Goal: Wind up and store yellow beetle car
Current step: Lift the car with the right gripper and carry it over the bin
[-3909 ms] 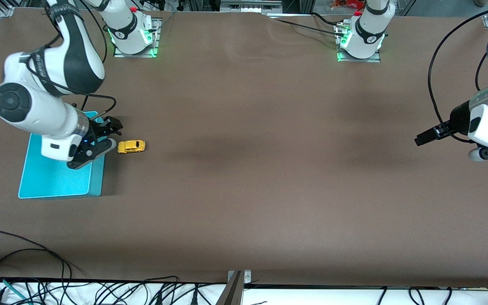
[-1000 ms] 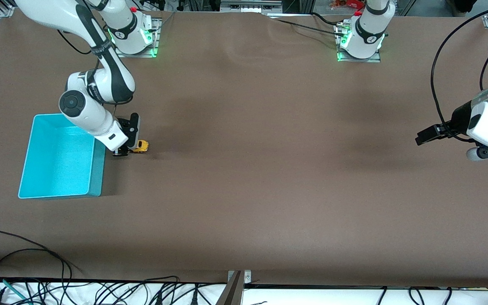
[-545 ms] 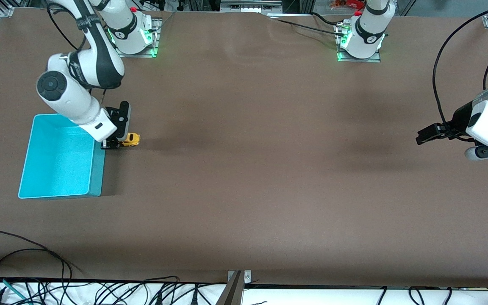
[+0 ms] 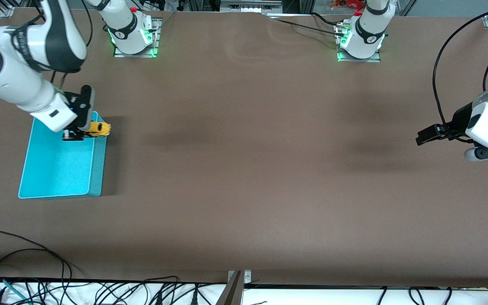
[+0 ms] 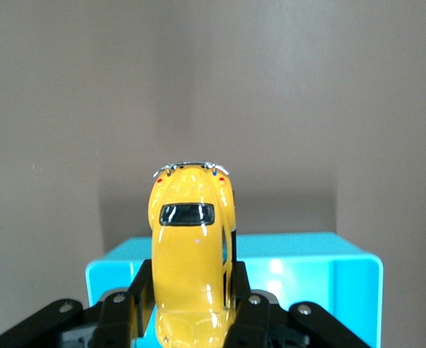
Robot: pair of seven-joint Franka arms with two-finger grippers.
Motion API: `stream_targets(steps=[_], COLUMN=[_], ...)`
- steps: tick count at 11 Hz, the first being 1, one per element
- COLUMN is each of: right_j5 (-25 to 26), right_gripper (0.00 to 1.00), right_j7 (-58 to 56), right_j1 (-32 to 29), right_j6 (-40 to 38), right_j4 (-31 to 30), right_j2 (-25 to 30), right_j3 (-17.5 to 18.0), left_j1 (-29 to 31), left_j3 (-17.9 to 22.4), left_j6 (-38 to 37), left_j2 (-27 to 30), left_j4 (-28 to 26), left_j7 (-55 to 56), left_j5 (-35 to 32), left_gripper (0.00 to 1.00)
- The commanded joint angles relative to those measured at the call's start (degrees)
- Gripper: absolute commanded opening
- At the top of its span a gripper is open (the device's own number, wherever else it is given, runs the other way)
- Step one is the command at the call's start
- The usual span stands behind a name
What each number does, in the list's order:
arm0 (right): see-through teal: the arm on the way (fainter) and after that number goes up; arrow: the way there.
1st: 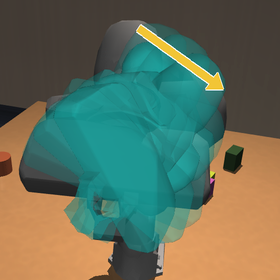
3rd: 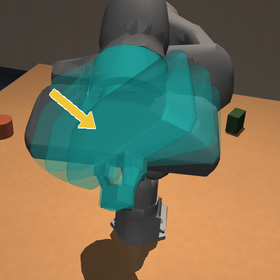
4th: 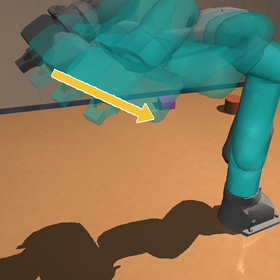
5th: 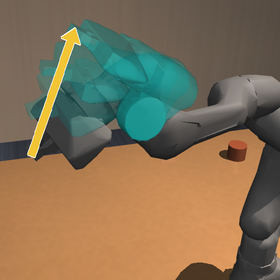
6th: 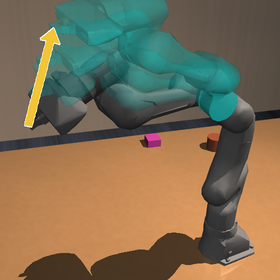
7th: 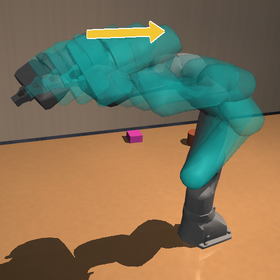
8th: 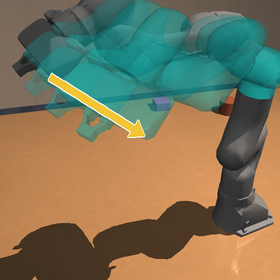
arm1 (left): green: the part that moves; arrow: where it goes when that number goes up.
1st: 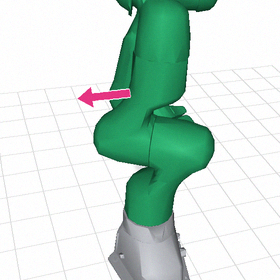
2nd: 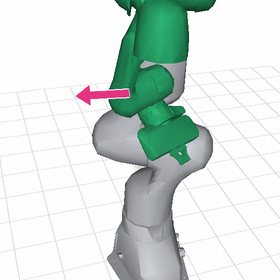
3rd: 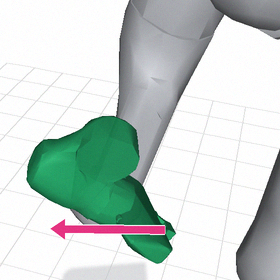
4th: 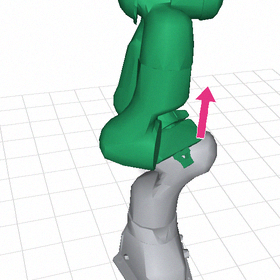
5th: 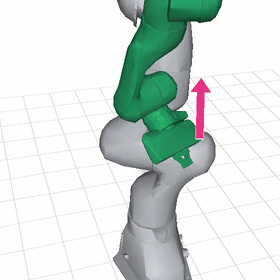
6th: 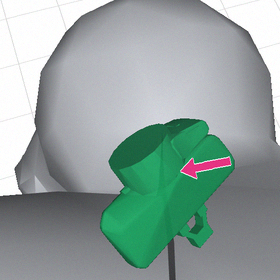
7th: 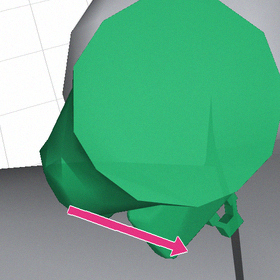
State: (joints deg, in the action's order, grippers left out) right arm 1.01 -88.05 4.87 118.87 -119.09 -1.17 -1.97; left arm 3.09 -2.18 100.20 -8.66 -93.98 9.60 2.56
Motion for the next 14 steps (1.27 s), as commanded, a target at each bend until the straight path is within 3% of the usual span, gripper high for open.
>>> stream_targets(steps=[1,7,10,14], right_j5=[-0.1,-1.9,-6.5,-7.1], right_gripper=[0.0,0.0,0.0,0.0], right_j7=[-11.4,-21.8,-27.2,-27.9], right_j1=[-0.6,-8.2,-9.3,-10.9], right_j6=[-1.9,2.5,6.1,6.3], right_j4=[3.2,5.6,5.6,5.1], right_j2=[-5.7,-18.4,-22.8,-25.6], right_j3=[-7.1,-7.9,-7.9,-7.8], left_j1=[0.3,0.1,0.1,0.1], left_j3=[0.1,-0.2,-0.2,-0.2], left_j6=[-0.4,-1.3,-1.3,-1.4], left_j2=[-0.3,-0.3,-0.3,-0.9], left_j4=[0.9,0.8,0.9,0.9], left_j7=[-1.8,-1.8,-1.8,-1.8], left_j5=[0.8,0.8,0.8,0.8], left_gripper=[1.0,1.0,1.0,1.0])
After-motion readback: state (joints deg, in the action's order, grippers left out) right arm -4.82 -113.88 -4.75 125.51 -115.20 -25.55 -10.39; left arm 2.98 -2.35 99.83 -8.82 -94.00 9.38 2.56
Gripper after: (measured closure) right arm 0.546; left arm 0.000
